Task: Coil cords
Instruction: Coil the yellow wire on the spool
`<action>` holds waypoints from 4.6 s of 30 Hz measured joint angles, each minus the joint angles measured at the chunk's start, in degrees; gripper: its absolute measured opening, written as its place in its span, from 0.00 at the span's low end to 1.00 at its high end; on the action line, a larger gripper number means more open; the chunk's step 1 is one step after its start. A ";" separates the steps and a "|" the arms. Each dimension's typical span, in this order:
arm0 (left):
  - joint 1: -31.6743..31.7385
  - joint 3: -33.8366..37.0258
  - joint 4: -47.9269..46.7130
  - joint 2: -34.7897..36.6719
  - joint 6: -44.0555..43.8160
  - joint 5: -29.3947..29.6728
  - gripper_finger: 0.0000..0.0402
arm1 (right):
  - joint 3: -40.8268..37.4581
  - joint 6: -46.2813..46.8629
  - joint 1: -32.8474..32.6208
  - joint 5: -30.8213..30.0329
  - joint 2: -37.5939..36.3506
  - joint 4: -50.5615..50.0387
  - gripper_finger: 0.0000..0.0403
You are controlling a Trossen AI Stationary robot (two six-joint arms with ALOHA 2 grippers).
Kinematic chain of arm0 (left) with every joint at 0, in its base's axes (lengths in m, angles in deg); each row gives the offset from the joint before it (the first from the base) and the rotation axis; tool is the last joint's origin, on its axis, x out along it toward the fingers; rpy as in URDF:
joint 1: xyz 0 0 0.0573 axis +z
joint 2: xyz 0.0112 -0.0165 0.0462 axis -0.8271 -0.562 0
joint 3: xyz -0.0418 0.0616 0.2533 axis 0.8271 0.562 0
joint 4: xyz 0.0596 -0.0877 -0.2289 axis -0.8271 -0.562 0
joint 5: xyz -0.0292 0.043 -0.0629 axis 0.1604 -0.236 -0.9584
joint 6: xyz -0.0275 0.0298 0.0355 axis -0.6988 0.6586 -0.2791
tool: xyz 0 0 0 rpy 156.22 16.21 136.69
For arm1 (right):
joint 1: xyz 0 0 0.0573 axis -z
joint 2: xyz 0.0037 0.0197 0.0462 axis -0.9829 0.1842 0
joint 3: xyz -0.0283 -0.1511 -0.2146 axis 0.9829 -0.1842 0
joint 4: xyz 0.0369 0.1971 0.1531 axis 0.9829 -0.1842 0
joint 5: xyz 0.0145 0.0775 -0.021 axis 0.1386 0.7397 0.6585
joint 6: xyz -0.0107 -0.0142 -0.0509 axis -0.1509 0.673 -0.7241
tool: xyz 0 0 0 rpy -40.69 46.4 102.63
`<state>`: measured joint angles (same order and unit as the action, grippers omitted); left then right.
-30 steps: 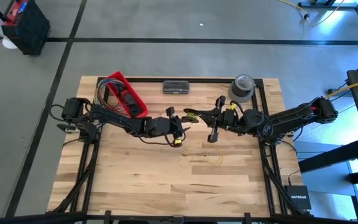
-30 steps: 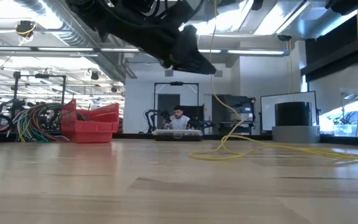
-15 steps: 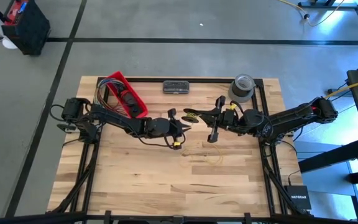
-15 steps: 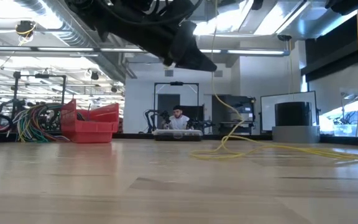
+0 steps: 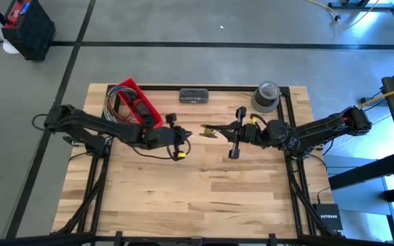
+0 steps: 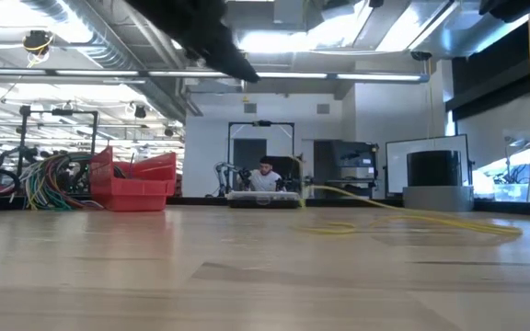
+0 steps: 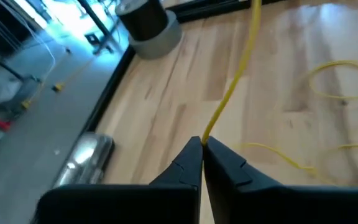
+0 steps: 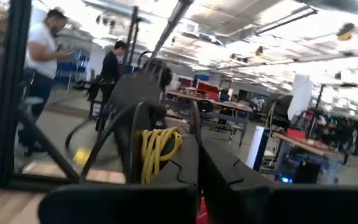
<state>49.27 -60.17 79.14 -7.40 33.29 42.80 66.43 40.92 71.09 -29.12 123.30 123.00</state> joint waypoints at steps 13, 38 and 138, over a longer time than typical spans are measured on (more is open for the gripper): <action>-5.51 0.07 -8.91 8.87 -4.60 4.23 0.01 | 5.35 -6.96 0.07 0.42 2.55 -16.75 0.01; -14.21 0.11 -15.12 15.91 -17.42 22.83 0.00 | 10.73 -16.35 0.06 -12.37 12.17 -24.88 0.01; -5.67 0.32 4.27 -0.88 -8.59 11.31 0.01 | 25.66 3.31 1.14 -11.09 -0.41 -28.76 0.01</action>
<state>43.60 -59.85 83.41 -8.28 24.70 54.11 92.09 44.23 72.23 -40.21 122.89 94.24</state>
